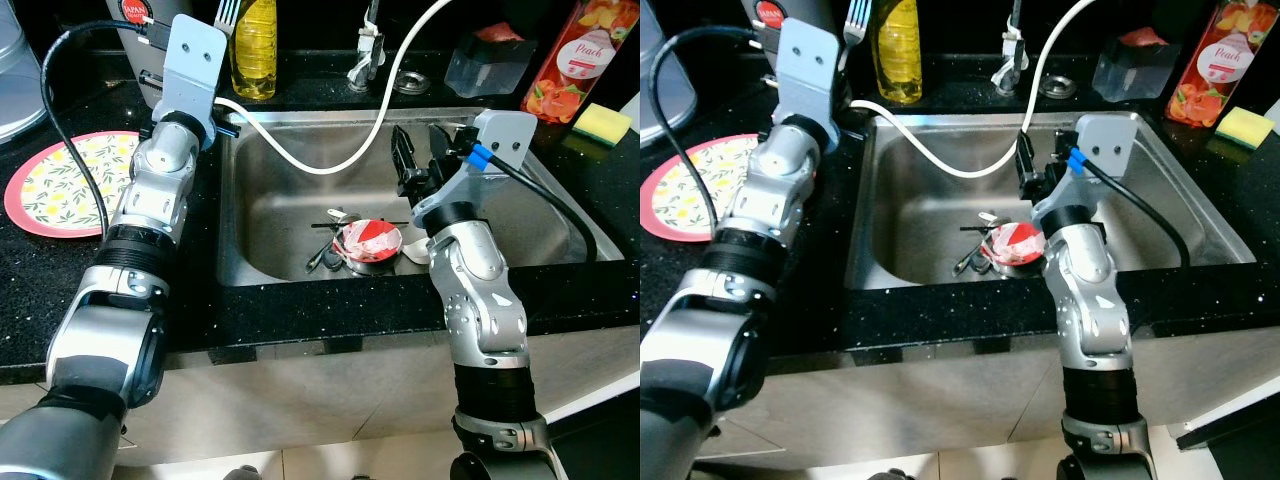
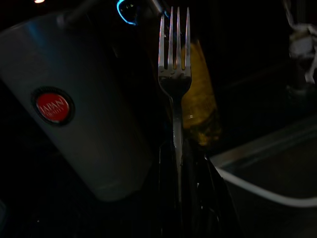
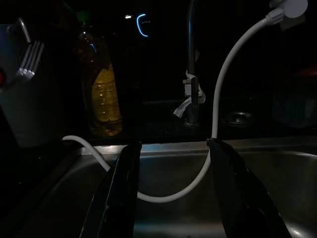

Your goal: Kitchen organization

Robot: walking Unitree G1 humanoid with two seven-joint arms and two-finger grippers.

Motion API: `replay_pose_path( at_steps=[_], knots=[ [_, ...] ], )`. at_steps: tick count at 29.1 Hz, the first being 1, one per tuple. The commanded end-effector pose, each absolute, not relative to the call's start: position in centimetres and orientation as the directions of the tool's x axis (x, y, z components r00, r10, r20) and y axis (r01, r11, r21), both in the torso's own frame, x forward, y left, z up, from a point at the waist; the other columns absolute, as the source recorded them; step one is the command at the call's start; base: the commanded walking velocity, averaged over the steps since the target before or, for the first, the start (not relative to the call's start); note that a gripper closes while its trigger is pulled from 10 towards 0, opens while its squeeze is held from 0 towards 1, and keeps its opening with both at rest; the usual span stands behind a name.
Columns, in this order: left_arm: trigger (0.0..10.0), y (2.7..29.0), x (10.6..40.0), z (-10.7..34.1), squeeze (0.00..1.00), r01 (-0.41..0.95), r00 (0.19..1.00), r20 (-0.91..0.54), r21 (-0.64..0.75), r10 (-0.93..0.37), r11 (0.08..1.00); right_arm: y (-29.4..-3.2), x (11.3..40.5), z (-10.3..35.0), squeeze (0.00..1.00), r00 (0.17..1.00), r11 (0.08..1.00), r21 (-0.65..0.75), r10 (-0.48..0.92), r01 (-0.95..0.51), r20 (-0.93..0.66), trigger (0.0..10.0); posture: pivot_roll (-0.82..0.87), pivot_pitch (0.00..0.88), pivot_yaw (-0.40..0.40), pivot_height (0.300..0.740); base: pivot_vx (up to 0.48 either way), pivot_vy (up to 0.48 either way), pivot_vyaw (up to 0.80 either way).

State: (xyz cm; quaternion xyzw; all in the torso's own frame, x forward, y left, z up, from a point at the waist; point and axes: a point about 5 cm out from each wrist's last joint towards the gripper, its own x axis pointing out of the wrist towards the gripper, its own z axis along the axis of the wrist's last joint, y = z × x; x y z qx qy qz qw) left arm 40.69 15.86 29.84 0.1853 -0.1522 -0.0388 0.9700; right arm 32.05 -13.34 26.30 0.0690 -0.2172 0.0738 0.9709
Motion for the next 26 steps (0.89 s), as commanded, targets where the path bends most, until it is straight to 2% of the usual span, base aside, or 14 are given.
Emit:
replay_pose_path(
  at_steps=[1, 4, 9, 13, 15, 16, 19, 20, 21, 26],
  knots=[
    [10.0, 15.9, 40.6, 29.3, 0.0, 0.028, 0.956, 0.257, 0.39, -0.138, 0.921, -13.3, 32.1, 26.5, 0.0, 0.891, 0.978, 0.106, 0.114, -0.177, 0.44, 10.0, 0.2, 0.091, -0.037, 0.74, 0.0, 0.0, 0.0],
    [10.0, 16.7, 39.9, 29.0, 0.0, 0.023, 0.953, 0.277, 0.337, -0.122, 0.941, -13.4, 32.1, 26.5, 0.0, 0.893, 0.979, 0.108, 0.111, -0.174, 0.437, 10.0, 0.2, 0.094, -0.036, 0.74, 0.0, 0.0, 0.0],
    [10.0, 17.5, 39.5, 28.2, 0.0, 0.033, 0.963, 0.238, 0.365, -0.127, 0.93, -13.4, 32.0, 26.4, 0.0, 0.894, 0.979, 0.109, 0.11, -0.173, 0.434, 10.0, 0.2, 0.099, -0.037, 0.74, 0.0, 0.0, 0.0],
    [10.0, 17.9, 38.8, 28.4, 0.0, 0.032, 0.963, 0.211, 0.525, -0.166, 0.85, -13.4, 32.1, 26.4, 0.0, 0.895, 0.979, 0.109, 0.111, -0.174, 0.433, 10.0, 0.21, 0.099, -0.04, 0.74, 0.0, 0.0, 0.0],
    [10.0, 17.8, 38.5, 28.6, 0.0, 0.042, 0.959, 0.211, 0.554, -0.189, 0.831, -13.4, 32.1, 26.3, 0.0, 0.895, 0.979, 0.108, 0.112, -0.175, 0.433, 10.0, 0.21, 0.097, -0.037, 0.74, 0.0, 0.0, 0.0],
    [10.0, 17.3, 37.9, 28.7, 0.0, 0.088, 0.949, 0.192, 0.598, -0.249, 0.796, -13.4, 32.0, 26.2, 0.0, 0.894, 0.979, 0.108, 0.113, -0.176, 0.433, 10.0, 0.21, 0.092, -0.035, 0.74, 0.0, 0.0, 0.0],
    [10.0, 16.8, 37.5, 28.5, 0.0, 0.134, 0.94, 0.169, 0.614, -0.295, 0.778, -13.4, 32.1, 26.2, 0.0, 0.894, 0.979, 0.109, 0.112, -0.175, 0.433, 10.0, 0.21, 0.089, -0.034, 0.74, 0.0, 0.0, 0.0],
    [10.0, 15.6, 36.7, 28.5, 0.0, 0.229, 0.914, 0.136, 0.607, -0.383, 0.761, -13.4, 32.1, 26.3, 0.0, 0.894, 0.978, 0.113, 0.107, -0.173, 0.436, 10.0, 0.21, 0.085, -0.036, 0.74, 0.0, 0.0, 0.0],
    [10.0, 15.6, 36.7, 28.5, 0.0, 0.229, 0.914, 0.136, 0.607, -0.383, 0.761, -13.4, 32.1, 26.3, 0.0, 0.894, 0.978, 0.113, 0.107, -0.173, 0.436, 10.0, 0.21, 0.085, -0.036, 0.74, 0.0, 0.0, 0.0],
    [10.0, 13.7, 35.4, 29.2, 0.0, 0.365, 0.859, 0.147, 0.498, -0.491, 0.787, -13.4, 32.2, 26.2, 0.0, 0.893, 0.979, 0.115, 0.104, -0.17, 0.438, 10.0, 0.22, 0.067, -0.033, 0.74, 0.0, 0.0, 0.0]
  ],
)
